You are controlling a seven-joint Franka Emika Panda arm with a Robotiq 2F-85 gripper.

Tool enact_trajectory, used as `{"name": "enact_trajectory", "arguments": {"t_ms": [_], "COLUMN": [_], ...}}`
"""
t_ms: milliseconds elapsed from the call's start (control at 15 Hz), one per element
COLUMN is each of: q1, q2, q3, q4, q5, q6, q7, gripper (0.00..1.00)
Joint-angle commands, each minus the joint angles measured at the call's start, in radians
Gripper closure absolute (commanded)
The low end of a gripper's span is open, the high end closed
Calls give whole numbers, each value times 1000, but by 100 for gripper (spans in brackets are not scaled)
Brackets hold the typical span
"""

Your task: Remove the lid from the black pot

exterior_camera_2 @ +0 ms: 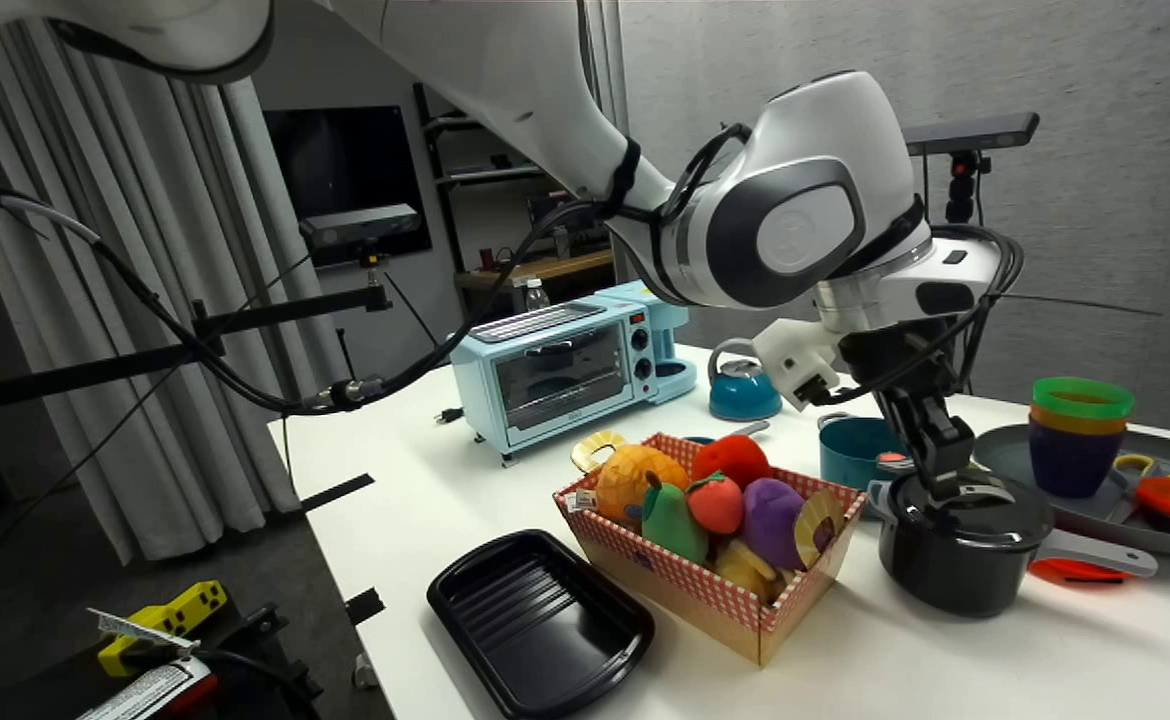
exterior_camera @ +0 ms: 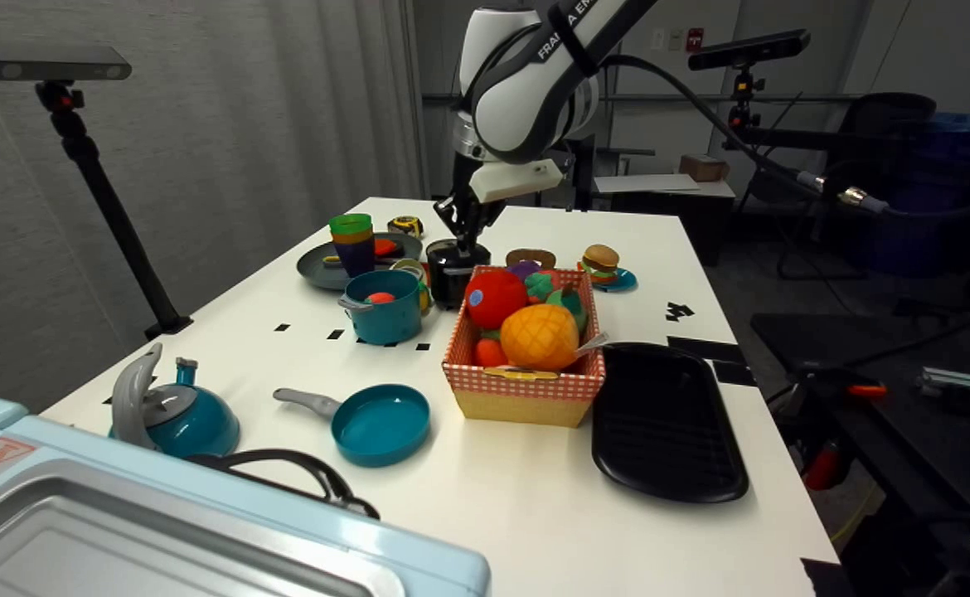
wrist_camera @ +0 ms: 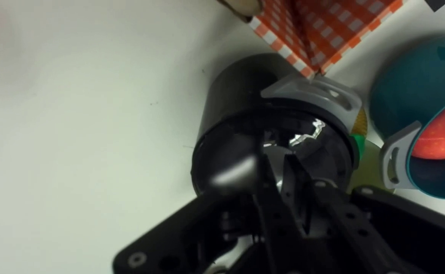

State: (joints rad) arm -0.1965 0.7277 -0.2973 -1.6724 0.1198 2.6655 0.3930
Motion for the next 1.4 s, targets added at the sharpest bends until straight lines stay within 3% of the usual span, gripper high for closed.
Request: {"name": "enact_trajectory", "arguments": {"t_ms": [0, 667, 1333], "q1": [-35, -46, -43], "q2": [45, 70, 72], "q3": [28, 27, 35], "q4": [45, 64, 47], "q5": [14, 10, 82], "q6": [-14, -20, 281], "q7": [-32, -40, -14], "gripper": [100, 100, 100]}}
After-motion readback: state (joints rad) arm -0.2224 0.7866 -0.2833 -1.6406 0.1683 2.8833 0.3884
